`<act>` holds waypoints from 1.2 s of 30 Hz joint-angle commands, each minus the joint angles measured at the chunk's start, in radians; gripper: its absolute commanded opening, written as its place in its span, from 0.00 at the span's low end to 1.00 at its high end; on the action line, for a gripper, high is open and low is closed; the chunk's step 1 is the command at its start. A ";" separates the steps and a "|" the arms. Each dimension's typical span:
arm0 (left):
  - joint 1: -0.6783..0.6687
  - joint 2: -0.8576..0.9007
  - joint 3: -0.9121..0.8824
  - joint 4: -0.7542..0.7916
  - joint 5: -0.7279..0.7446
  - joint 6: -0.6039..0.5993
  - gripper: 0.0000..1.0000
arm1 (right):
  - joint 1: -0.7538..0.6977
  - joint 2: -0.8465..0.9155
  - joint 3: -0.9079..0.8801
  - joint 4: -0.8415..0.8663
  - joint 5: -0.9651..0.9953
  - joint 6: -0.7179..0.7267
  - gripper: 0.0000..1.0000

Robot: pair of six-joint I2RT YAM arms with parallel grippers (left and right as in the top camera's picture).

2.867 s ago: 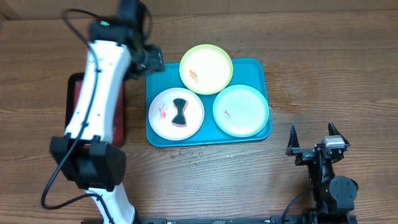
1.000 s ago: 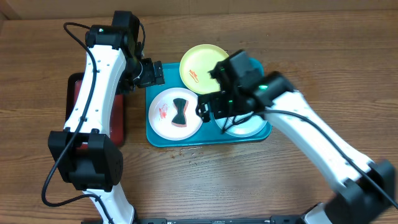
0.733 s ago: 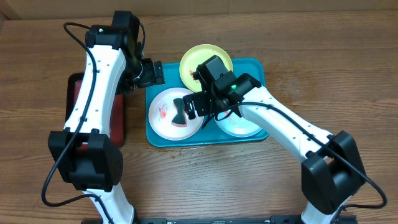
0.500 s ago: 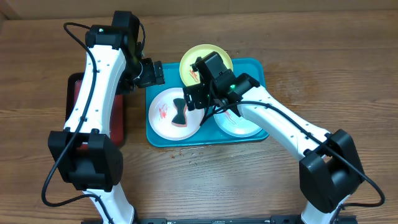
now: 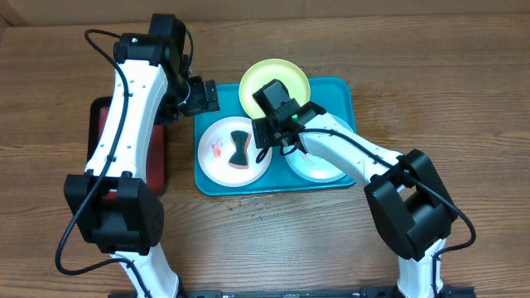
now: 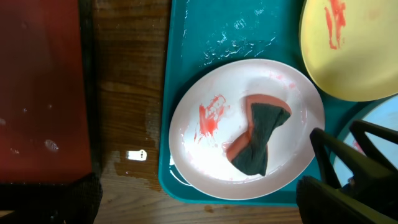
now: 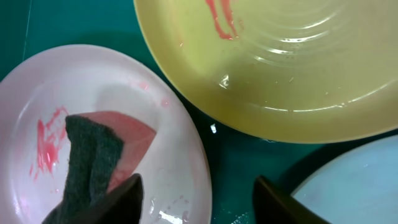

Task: Clean dirty plates on tray and stack at the side
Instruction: 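Reach the right gripper to the white plate rim and grip it, then regrasp the sponge on the white plate with the left gripper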

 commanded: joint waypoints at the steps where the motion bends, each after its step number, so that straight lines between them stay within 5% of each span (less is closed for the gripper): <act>1: -0.008 0.003 -0.001 -0.003 0.018 0.022 1.00 | 0.006 0.033 0.005 0.003 0.003 0.010 0.50; 20: -0.008 0.004 -0.029 0.014 0.061 0.097 0.99 | 0.008 0.051 0.005 -0.085 -0.039 0.081 0.37; 27: -0.011 0.005 -0.148 0.111 0.218 0.171 0.91 | 0.008 0.051 0.005 -0.088 -0.037 0.104 0.25; 31: -0.015 0.005 -0.240 0.204 0.281 0.177 0.70 | 0.008 0.051 0.005 -0.088 -0.035 0.104 0.15; 36: -0.031 0.005 -0.360 0.333 0.317 0.175 0.51 | 0.008 0.051 0.005 -0.088 -0.035 0.104 0.15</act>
